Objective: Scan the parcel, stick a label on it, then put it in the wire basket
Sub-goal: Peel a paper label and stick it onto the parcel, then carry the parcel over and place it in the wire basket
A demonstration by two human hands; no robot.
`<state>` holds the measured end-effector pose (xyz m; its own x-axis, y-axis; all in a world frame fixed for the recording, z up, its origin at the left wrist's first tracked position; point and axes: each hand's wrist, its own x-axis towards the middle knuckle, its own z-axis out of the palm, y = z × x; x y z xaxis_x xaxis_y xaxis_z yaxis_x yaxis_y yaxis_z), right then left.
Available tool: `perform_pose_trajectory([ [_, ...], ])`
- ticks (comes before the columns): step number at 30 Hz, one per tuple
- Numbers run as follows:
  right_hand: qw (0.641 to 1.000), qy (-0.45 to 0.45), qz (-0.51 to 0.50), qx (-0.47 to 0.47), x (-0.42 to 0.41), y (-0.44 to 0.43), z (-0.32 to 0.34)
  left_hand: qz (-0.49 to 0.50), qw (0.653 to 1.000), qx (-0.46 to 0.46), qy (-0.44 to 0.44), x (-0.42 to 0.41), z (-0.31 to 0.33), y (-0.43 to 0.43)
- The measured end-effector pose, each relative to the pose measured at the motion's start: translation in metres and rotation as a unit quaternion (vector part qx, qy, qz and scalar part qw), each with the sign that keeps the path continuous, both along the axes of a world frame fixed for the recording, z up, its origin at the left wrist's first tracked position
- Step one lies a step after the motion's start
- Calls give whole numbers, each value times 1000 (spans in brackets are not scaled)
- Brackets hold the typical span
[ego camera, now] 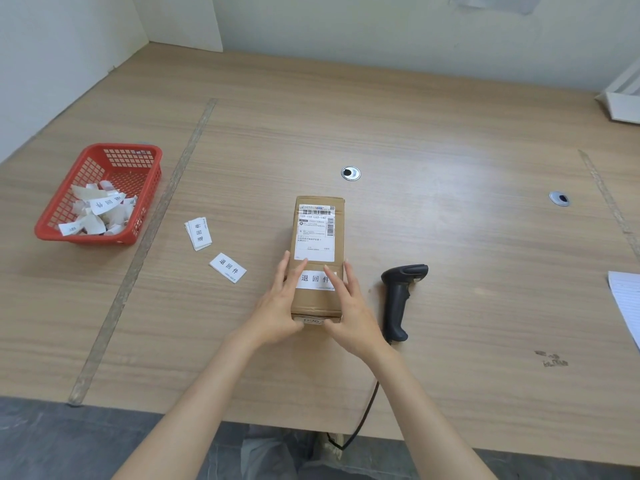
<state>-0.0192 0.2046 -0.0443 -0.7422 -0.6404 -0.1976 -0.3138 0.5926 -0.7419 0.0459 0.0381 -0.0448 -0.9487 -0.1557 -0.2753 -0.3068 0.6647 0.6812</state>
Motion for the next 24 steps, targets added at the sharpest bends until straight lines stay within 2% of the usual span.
perform_pose_trajectory([
  [5,999,12,13,35,-3,-1,-7,30,1000,10,1,-2,-10,1],
  [14,1000,-5,-15,16,-12,-4,-12,64,995,22,77,-7,-21,-1],
  [24,1000,3,-10,15,-33,-7,6,68,993,40,92,-26,-7,-9],
])
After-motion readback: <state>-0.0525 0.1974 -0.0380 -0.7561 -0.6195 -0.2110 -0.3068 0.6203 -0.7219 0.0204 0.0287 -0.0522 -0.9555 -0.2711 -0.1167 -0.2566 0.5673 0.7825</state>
